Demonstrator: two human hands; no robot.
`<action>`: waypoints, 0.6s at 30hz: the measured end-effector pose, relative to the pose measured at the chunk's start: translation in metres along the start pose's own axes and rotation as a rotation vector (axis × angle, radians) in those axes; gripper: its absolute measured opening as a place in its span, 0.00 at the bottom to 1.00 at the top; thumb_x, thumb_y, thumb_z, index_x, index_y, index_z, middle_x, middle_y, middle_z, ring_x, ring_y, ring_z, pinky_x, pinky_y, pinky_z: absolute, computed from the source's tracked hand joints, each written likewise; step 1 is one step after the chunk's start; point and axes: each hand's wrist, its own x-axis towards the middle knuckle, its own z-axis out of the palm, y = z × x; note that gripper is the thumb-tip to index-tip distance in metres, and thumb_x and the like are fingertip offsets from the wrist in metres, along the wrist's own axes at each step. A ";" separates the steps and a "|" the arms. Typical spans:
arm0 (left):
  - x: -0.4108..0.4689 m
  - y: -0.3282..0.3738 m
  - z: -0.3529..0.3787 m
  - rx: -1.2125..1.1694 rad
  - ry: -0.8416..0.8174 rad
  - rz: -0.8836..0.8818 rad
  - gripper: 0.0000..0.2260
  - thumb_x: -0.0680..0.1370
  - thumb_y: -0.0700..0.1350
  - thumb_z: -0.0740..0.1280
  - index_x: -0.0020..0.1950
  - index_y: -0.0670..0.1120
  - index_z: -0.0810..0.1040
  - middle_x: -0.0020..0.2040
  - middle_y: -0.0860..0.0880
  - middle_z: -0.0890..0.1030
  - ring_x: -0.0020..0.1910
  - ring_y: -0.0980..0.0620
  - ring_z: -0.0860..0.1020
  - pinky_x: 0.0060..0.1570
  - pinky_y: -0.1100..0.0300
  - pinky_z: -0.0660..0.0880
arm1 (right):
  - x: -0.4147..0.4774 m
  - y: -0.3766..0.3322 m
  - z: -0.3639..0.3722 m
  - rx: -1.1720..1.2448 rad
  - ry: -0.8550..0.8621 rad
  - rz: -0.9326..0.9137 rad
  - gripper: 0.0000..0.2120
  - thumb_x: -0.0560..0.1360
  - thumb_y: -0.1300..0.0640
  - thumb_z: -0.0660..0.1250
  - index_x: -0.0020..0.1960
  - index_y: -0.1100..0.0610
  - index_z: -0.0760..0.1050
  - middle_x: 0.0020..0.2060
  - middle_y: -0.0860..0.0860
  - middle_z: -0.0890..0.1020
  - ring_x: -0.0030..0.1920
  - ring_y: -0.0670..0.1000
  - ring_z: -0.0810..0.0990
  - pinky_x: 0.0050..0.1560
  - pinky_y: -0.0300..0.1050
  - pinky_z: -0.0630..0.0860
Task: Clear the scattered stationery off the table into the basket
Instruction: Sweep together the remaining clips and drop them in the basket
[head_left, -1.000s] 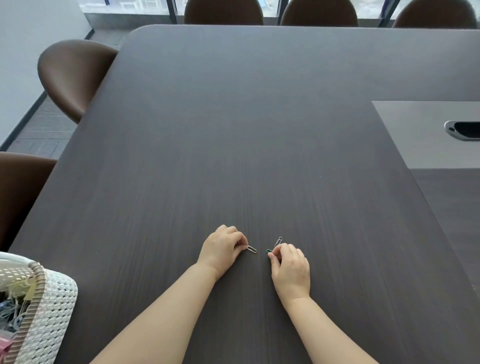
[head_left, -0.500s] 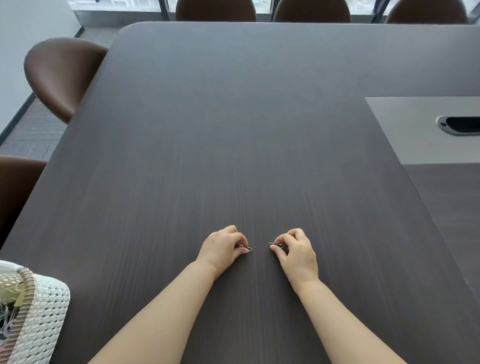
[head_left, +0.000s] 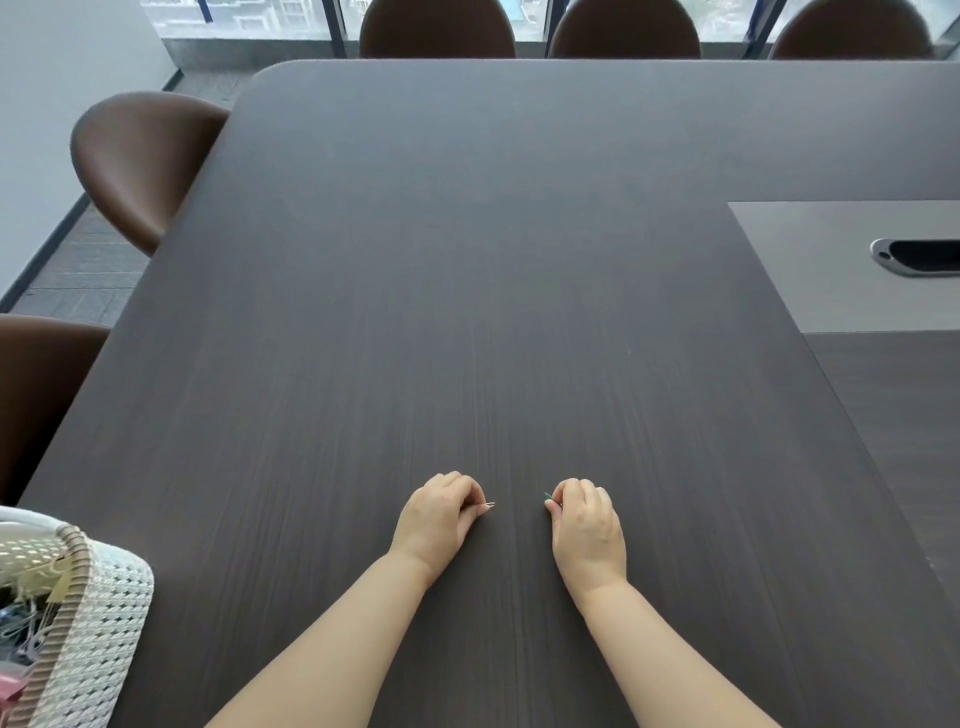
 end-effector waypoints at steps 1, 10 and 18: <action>-0.004 0.000 -0.001 -0.013 0.009 -0.018 0.04 0.75 0.45 0.67 0.44 0.44 0.77 0.40 0.51 0.78 0.42 0.52 0.73 0.43 0.63 0.68 | -0.002 0.002 0.000 0.020 -0.014 -0.007 0.14 0.62 0.64 0.77 0.37 0.58 0.72 0.29 0.51 0.75 0.29 0.52 0.73 0.26 0.45 0.71; -0.075 -0.010 -0.077 -0.101 0.318 -0.113 0.03 0.72 0.47 0.71 0.40 0.50 0.79 0.36 0.60 0.75 0.34 0.64 0.72 0.35 0.73 0.68 | -0.021 -0.053 -0.025 0.320 -0.153 0.012 0.10 0.78 0.60 0.58 0.58 0.59 0.72 0.48 0.47 0.79 0.47 0.51 0.77 0.50 0.41 0.71; -0.196 -0.061 -0.223 0.148 0.706 -0.260 0.09 0.69 0.50 0.73 0.38 0.46 0.80 0.34 0.53 0.80 0.30 0.57 0.75 0.31 0.66 0.71 | -0.041 -0.229 -0.033 0.677 -0.246 -0.376 0.08 0.74 0.61 0.67 0.52 0.54 0.76 0.33 0.41 0.72 0.35 0.42 0.73 0.40 0.29 0.67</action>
